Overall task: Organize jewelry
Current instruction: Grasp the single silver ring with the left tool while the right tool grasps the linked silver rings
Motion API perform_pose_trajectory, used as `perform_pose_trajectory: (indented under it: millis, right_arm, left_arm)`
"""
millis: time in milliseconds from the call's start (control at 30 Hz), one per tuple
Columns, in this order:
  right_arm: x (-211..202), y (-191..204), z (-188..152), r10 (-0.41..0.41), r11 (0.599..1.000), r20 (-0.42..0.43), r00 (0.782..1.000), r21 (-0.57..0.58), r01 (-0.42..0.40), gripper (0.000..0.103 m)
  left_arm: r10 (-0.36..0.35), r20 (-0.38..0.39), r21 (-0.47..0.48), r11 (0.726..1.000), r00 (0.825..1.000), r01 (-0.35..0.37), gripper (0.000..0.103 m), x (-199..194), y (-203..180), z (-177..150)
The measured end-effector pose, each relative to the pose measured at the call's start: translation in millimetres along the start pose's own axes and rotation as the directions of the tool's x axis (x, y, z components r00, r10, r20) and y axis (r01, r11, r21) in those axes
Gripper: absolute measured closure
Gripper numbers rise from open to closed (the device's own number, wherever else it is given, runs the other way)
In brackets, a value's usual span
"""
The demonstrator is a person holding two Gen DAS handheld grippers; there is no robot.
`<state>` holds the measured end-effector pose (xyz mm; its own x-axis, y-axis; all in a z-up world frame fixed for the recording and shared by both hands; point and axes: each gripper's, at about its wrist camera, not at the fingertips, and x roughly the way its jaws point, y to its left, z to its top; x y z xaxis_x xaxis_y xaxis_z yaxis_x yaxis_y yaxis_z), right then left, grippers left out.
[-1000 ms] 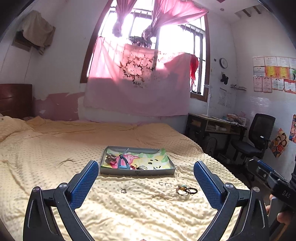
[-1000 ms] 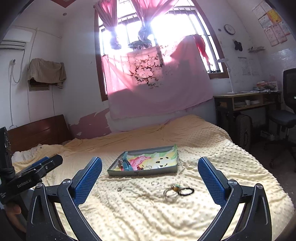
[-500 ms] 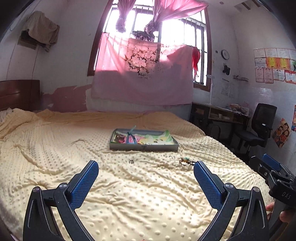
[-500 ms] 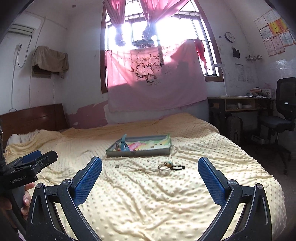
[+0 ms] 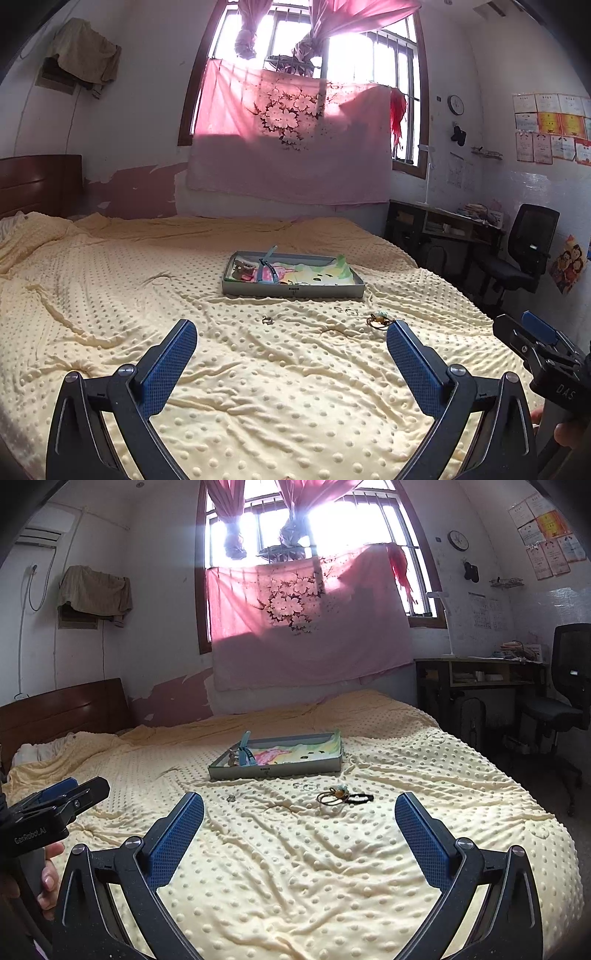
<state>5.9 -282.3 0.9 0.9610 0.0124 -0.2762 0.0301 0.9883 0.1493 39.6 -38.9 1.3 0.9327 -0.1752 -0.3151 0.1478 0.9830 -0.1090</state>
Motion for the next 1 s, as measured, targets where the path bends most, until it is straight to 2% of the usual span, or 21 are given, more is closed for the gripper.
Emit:
perform_pose_trajectory:
  millis: [233, 467, 1000]
  right_arm:
    - [34, 1, 17, -0.004, 1.000, 0.011, 1.000, 0.005, 0.004, 0.001]
    - [79, -5, 27, -0.008, 1.000, 0.013, 1.000, 0.007, 0.008, 0.001]
    - [199, -20, 14, 0.025, 0.999, -0.094, 0.995, 0.041, -0.021, 0.001]
  left_arm:
    - [0.015, 0.012, -0.004, 1.000, 1.000, -0.015, 0.000, 34, 2, 19]
    - [0.040, -0.029, -0.024, 0.999, 0.999, -0.041, 0.000, 86, 18, 25]
    - [0.065, -0.107, -0.062, 0.995, 0.992, -0.072, 0.000, 186, 39, 21]
